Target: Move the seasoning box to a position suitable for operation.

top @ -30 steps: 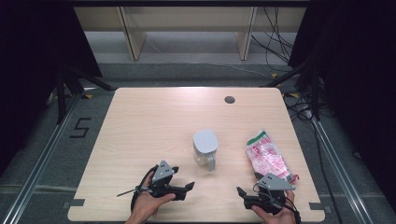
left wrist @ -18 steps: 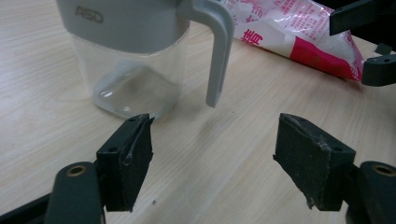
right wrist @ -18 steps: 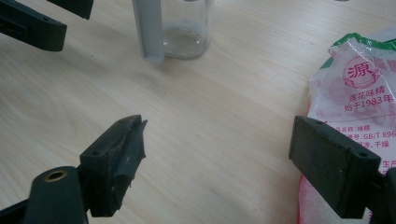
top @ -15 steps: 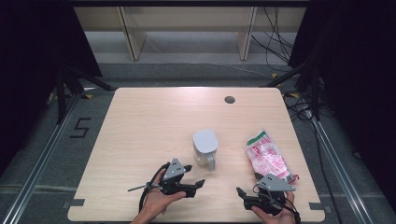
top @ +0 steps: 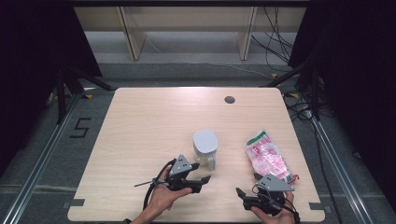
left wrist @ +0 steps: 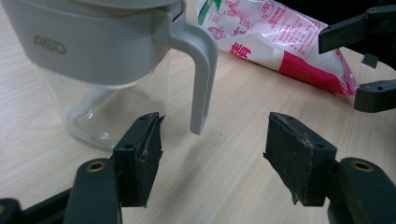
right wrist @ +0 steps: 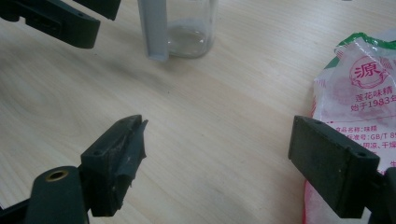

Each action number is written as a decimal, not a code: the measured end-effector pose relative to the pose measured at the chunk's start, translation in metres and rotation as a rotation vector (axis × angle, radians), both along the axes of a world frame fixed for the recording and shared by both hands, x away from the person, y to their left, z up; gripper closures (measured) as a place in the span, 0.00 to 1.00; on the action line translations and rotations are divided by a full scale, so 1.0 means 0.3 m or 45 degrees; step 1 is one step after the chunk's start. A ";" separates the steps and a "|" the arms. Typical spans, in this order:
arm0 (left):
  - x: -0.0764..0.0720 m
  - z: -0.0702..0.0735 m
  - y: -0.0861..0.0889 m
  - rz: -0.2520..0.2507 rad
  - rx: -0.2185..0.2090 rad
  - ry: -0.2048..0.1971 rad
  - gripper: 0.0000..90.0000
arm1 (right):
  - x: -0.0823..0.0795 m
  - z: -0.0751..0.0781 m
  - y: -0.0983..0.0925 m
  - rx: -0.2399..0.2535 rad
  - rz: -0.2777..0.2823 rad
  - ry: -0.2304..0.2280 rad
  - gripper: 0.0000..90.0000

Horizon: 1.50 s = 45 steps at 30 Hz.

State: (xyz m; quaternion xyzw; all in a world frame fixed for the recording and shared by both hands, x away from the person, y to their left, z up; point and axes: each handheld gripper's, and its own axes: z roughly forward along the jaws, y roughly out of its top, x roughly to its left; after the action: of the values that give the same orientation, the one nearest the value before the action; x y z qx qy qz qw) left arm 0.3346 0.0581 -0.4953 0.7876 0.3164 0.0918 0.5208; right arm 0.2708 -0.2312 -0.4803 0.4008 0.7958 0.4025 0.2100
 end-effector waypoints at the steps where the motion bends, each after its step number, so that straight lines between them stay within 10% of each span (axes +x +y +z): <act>1: 0.003 0.001 -0.003 0.003 0.008 -0.011 0.40 | 0.000 0.001 -0.001 -0.004 0.002 0.007 0.22; 34: 0.097 -0.029 -0.137 -0.009 0.031 -0.107 0.79 | 0.002 -0.006 0.010 -0.009 0.022 0.018 0.22; 45: 0.100 -0.028 -0.095 -0.020 0.052 -0.131 0.83 | 0.000 -0.004 0.011 -0.016 0.028 0.017 0.22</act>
State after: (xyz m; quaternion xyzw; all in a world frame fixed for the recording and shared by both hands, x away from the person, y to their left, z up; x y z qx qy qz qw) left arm 0.3646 0.0294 -0.5036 0.7948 0.2810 0.1346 0.5208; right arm 0.2706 -0.2279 -0.4815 0.3935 0.8040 0.3970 0.2027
